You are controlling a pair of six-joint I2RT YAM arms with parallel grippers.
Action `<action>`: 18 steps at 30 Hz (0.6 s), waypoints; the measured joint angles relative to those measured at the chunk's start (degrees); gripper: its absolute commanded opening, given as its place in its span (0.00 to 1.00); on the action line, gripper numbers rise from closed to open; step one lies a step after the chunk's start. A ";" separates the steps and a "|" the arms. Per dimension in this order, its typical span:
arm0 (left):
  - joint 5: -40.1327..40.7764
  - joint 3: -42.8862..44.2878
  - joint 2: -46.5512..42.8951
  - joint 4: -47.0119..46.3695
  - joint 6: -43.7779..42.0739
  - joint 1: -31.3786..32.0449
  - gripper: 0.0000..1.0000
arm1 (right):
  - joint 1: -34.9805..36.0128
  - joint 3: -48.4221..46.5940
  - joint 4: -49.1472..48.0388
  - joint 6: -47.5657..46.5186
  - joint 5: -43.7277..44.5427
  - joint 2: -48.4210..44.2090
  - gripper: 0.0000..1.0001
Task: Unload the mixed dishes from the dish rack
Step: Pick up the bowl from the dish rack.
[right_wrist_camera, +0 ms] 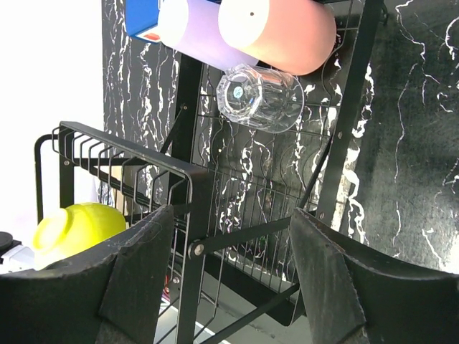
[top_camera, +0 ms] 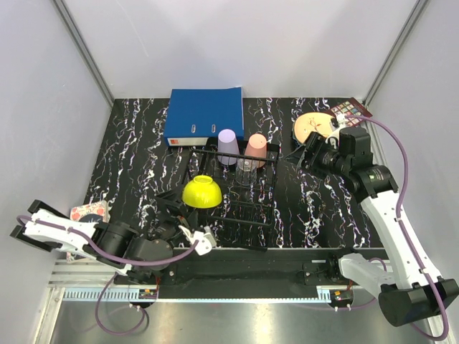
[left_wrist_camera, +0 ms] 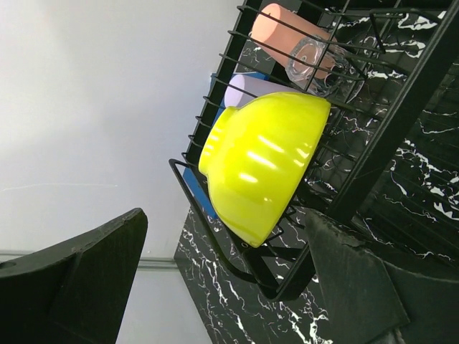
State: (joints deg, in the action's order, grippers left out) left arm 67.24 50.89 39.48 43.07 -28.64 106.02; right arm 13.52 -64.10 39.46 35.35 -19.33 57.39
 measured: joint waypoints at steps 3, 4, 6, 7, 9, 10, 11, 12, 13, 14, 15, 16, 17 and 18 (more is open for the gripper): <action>0.79 -1.22 -0.87 -1.79 -0.50 0.07 0.99 | 0.00 0.15 -0.81 0.07 -0.35 0.33 0.74; 0.98 -1.92 -1.40 -2.93 -1.05 0.02 0.99 | 0.00 0.22 -0.98 0.13 -0.44 0.37 0.73; 1.36 -3.45 -2.67 -5.79 -2.58 -0.04 0.97 | 0.00 0.48 -1.27 0.35 -0.81 0.42 0.73; 1.40 -4.04 -3.10 -6.95 -3.32 -0.17 0.96 | 0.00 0.59 -1.31 0.48 -0.90 0.44 0.73; 1.33 -5.25 -3.82 -9.90 -5.09 -0.74 0.92 | 0.00 0.83 -1.55 0.61 -1.16 0.50 0.73; 1.25 -5.66 -3.96 -11.15 -6.10 -1.09 0.91 | 0.00 0.92 -1.70 0.72 -1.25 0.57 0.73; 0.76 -6.23 -4.07 -12.79 -7.15 -1.79 0.90 | 0.00 1.05 -1.92 0.87 -1.31 0.59 0.74; 0.50 -6.67 -4.17 -13.88 -7.91 -2.29 0.89 | 0.00 1.09 -1.97 0.94 -1.31 0.63 0.74; -0.09 -7.04 -4.22 -15.10 -8.79 -3.08 0.88 | 0.00 1.14 -2.03 1.05 -1.33 0.70 0.74; -0.92 -7.39 -4.24 -16.31 -9.49 -4.00 0.88 | 0.00 1.14 -2.05 1.14 -1.33 0.76 0.74; -1.64 -7.56 -4.20 -17.20 -10.05 -4.90 0.88 | 0.00 1.14 -2.16 1.18 -1.36 0.83 0.74; -2.49 -7.58 -4.17 -17.57 -10.40 -5.64 0.88 | 0.00 1.14 -2.23 1.20 -1.36 0.87 0.74; -3.13 -7.67 -4.17 -17.92 -10.82 -6.19 0.88 | 0.00 1.14 -2.25 1.20 -1.36 0.87 0.74; -3.82 -7.76 -4.17 -18.34 -11.19 -6.71 0.88 | 0.00 1.14 -2.27 1.22 -1.36 0.87 0.74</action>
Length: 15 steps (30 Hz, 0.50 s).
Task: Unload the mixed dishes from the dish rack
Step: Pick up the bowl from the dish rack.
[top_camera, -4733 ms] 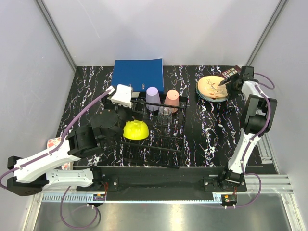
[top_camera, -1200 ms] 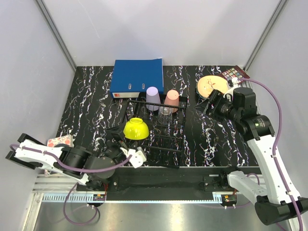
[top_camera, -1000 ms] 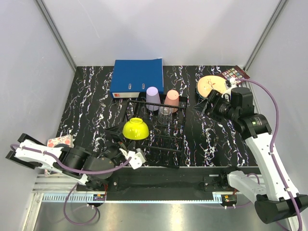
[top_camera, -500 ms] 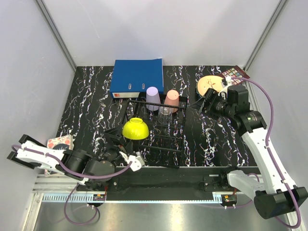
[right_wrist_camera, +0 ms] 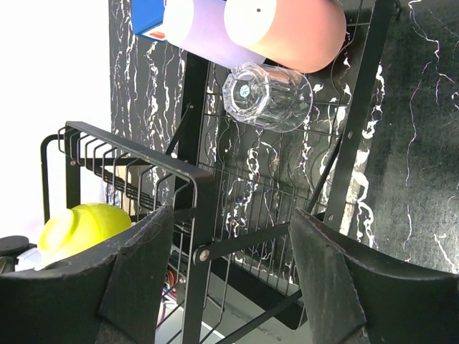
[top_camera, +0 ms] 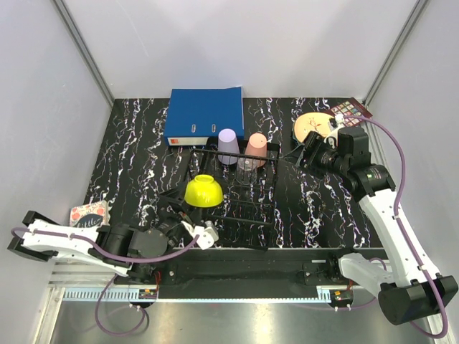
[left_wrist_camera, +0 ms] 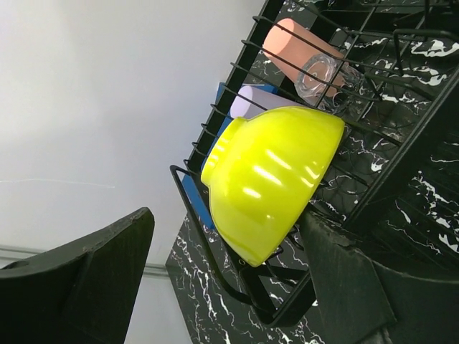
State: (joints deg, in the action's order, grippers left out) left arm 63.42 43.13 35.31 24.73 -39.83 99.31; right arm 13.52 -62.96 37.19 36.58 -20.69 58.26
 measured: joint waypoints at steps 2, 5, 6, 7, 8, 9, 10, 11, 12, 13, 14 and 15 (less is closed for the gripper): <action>-2.05 -0.17 0.00 -1.18 -0.70 -1.38 0.87 | 0.00 0.02 -0.09 0.13 0.00 0.00 0.74; -5.81 -0.39 0.02 -2.91 -1.31 -4.04 0.82 | 0.00 0.26 -0.15 0.15 0.02 0.00 0.74; -7.26 -0.39 0.04 -3.50 -1.40 -5.03 0.81 | 0.00 0.42 -0.15 0.15 0.00 0.00 0.73; -8.92 -0.39 0.11 -4.22 -1.77 -6.25 0.79 | 0.00 0.57 -0.17 0.17 0.00 0.00 0.74; -9.62 -0.39 0.33 -4.85 -2.05 -7.13 0.75 | 0.00 0.72 -0.17 0.17 0.00 0.00 0.74; -10.19 -0.39 0.83 -5.88 -2.43 -8.39 0.74 | 0.00 0.81 -0.17 0.20 0.00 0.00 0.74; -10.43 -0.39 1.33 -6.69 -2.80 -9.53 0.74 | 0.00 0.87 -0.17 0.20 0.00 0.02 0.74; -10.78 -0.39 1.75 -7.23 -3.34 -10.38 0.72 | 0.00 0.87 -0.20 0.22 0.00 0.04 0.74; -10.99 -0.39 2.05 -7.74 -3.85 -11.02 0.71 | 0.00 0.90 -0.20 0.22 0.00 0.04 0.73; -11.28 -0.39 2.45 -8.17 -4.15 -11.56 0.71 | 0.00 0.90 -0.22 0.22 -0.02 0.07 0.74; -11.58 -0.39 2.73 -8.50 -4.39 -12.07 0.70 | 0.00 0.90 -0.28 0.22 -0.02 0.07 0.74; -12.00 -0.39 2.99 -8.79 -4.59 -12.52 0.68 | 0.00 0.90 -0.46 0.22 -0.02 0.11 0.74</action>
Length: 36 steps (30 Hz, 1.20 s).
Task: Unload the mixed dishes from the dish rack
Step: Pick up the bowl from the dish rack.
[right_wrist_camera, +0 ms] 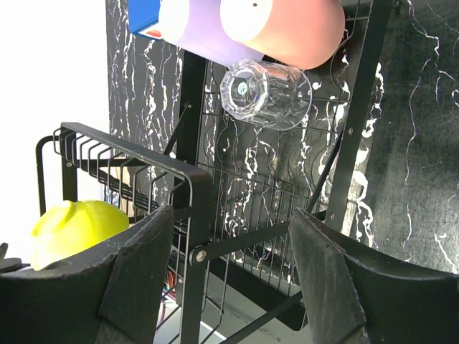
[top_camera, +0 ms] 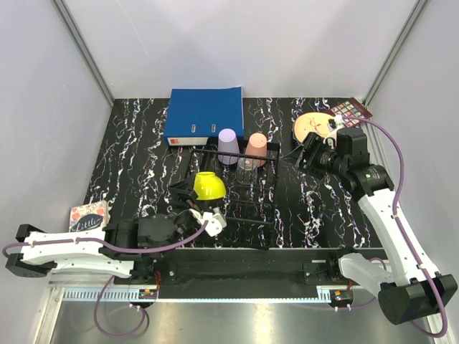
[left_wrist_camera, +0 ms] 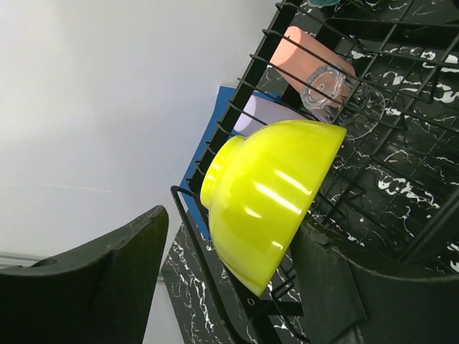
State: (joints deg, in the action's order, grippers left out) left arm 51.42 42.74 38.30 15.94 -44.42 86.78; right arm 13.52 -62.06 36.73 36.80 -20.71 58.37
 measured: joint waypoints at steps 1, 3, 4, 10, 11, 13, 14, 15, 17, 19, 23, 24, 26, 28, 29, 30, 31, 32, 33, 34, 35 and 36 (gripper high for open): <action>-0.22 0.00 0.11 -0.33 -0.15 -0.31 0.66 | 0.00 0.00 -0.17 0.00 -0.02 0.07 0.74; -0.90 0.02 0.48 -0.85 -0.20 -1.20 0.63 | 0.00 0.00 -0.61 0.00 -0.04 0.17 0.74; -1.36 0.07 0.74 -1.05 -0.22 -1.60 0.61 | 0.00 0.04 -0.76 -0.02 -0.04 0.20 0.74; -3.50 0.31 2.75 -1.27 -0.66 -3.19 0.49 | 0.00 0.42 -1.42 -0.04 -0.28 0.39 0.74; -3.85 0.31 2.97 -1.29 -0.63 -3.41 0.46 | 0.00 0.48 -1.49 -0.04 -0.39 0.44 0.73; -4.76 0.31 3.26 -1.46 -0.81 -4.07 0.40 | 0.00 0.63 -1.57 -0.07 -0.44 0.50 0.74; -5.16 0.31 3.41 -1.77 -0.94 -4.48 0.37 | 0.00 0.66 -1.60 -0.07 -0.44 0.61 0.74; -5.22 0.31 3.48 -2.12 -1.36 -4.90 0.35 | 0.00 0.66 -1.64 -0.07 -0.46 0.68 0.74; -5.20 0.31 3.52 -2.36 -2.10 -5.77 0.26 | 0.00 0.66 -1.64 -0.09 -0.48 0.81 0.74; -5.01 0.28 3.85 -2.95 -3.04 -6.71 0.23 | 0.00 0.66 -1.66 -0.09 -0.52 0.87 0.74; -4.94 0.26 4.57 -5.14 -5.49 -7.08 0.08 | 0.00 0.66 -1.79 -0.13 -0.72 1.07 0.74; -4.87 0.26 4.79 -5.81 -6.16 -7.19 0.01 | 0.00 0.66 -1.79 -0.15 -0.85 1.11 0.73; -4.63 0.31 5.01 -7.30 -7.72 -7.39 0.00 | 0.00 0.66 -1.79 -0.15 -0.98 1.25 0.74; -4.81 0.33 4.96 -7.72 -8.52 -7.34 0.00 | 0.00 0.66 -1.79 -0.20 -1.01 1.40 0.73; -4.87 0.33 5.07 -7.76 -8.79 -7.28 0.00 | 0.00 0.66 -1.79 -0.28 -1.01 1.46 0.73; -4.92 0.33 5.29 -7.89 -9.22 -7.23 0.00 | 0.00 0.63 -1.79 -0.33 -1.01 1.51 0.73; -5.01 0.35 5.42 -7.96 -9.51 -7.23 0.00 | 0.00 0.63 -1.79 -0.35 -1.01 1.55 0.74; -5.01 0.37 5.64 -7.98 -9.88 -7.23 0.00 | 0.00 0.61 -1.79 -0.37 -1.01 1.57 0.74; -5.03 0.42 5.84 -8.13 -10.23 -7.23 0.00 | 0.00 0.59 -1.79 -0.37 -1.03 1.57 0.73; -5.01 0.48 6.05 -8.33 -10.69 -7.23 0.00 | 0.00 0.57 -1.79 -0.37 -1.03 1.60 0.73; -5.01 0.66 6.25 -8.41 -11.15 -7.23 0.00 | 0.00 0.57 -1.79 -0.37 -1.03 1.60 0.73; -4.96 0.85 6.40 -8.76 -11.47 -7.23 0.00 | 0.00 0.57 -1.79 -0.37 -1.03 1.64 0.74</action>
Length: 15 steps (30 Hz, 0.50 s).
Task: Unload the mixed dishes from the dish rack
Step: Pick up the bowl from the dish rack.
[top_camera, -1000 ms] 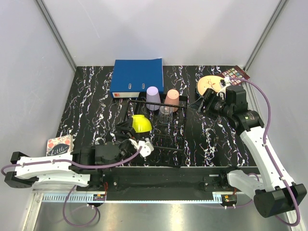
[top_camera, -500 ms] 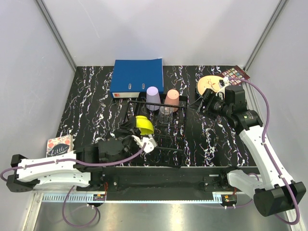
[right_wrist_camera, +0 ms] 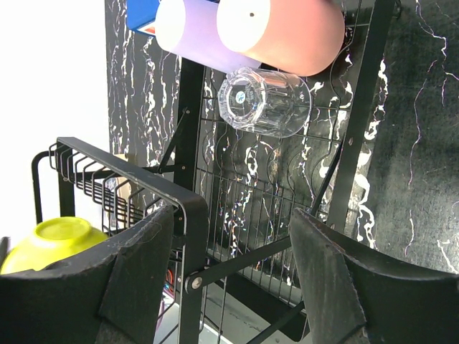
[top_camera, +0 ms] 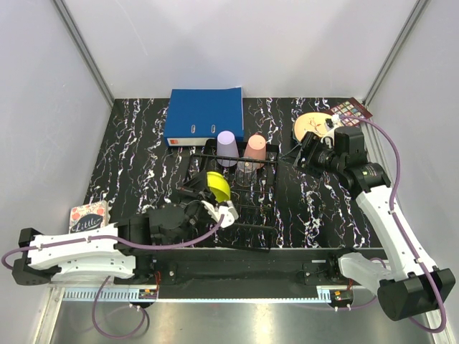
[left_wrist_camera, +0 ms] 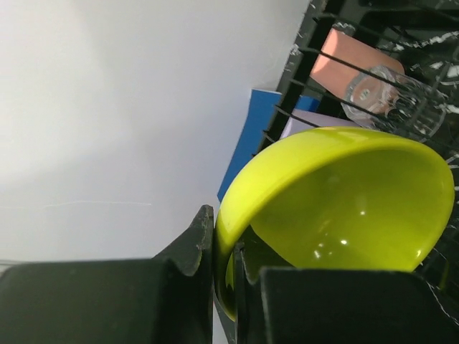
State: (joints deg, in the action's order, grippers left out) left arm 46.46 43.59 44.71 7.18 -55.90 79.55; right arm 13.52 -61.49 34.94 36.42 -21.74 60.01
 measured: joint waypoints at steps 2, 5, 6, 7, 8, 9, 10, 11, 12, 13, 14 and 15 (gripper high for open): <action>0.04 0.57 0.39 -1.46 -1.16 0.00 0.00 | 0.00 -0.09 0.02 0.00 0.02 0.13 0.74; 0.35 1.33 0.94 -4.79 -2.62 -0.31 0.00 | 0.00 -0.70 0.04 -0.02 0.02 0.52 0.73; 0.63 1.46 1.22 -6.49 -3.15 -0.55 0.00 | 0.00 -1.01 0.00 -0.07 0.02 0.72 0.74; 0.92 1.51 1.60 -8.55 -3.91 -0.85 0.00 | 0.00 -1.27 0.00 -0.11 0.04 0.85 0.74; 1.31 1.57 2.08 -10.82 -4.66 -1.31 0.00 | 0.00 -1.79 0.04 -0.13 0.09 1.16 0.74; 1.73 1.62 2.67 -12.96 -5.33 -1.77 0.00 | 0.00 -2.43 0.09 -0.15 0.11 1.49 0.73; 2.08 1.68 3.23 -15.21 -5.92 -2.25 0.00 | 0.00 -3.17 0.09 -0.15 0.13 1.88 0.73; 2.43 1.73 3.91 -17.92 -6.58 -2.71 0.00 | 0.00 -4.04 0.07 -0.15 0.17 2.34 0.73; 2.80 1.88 4.70 -20.63 -7.30 -3.08 0.00 | 0.00 -5.09 0.13 -0.15 0.22 2.75 0.73; 3.23 2.25 5.42 -22.62 -7.87 -3.34 0.00 | 0.00 -6.08 0.20 -0.15 0.26 3.17 0.74; 3.65 2.82 6.49 -25.49 -8.63 -3.72 0.00 | 0.00 -7.39 0.20 -0.15 0.28 3.61 0.74; 3.98 3.76 7.76 -28.39 -9.18 -3.98 0.00 | 0.00 -8.79 0.33 -0.17 0.44 4.02 0.74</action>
State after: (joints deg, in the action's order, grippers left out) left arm 50.43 47.35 52.47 -21.21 -65.08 75.57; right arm 13.52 -70.28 35.27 36.25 -21.30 64.03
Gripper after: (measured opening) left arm 0.094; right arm 0.736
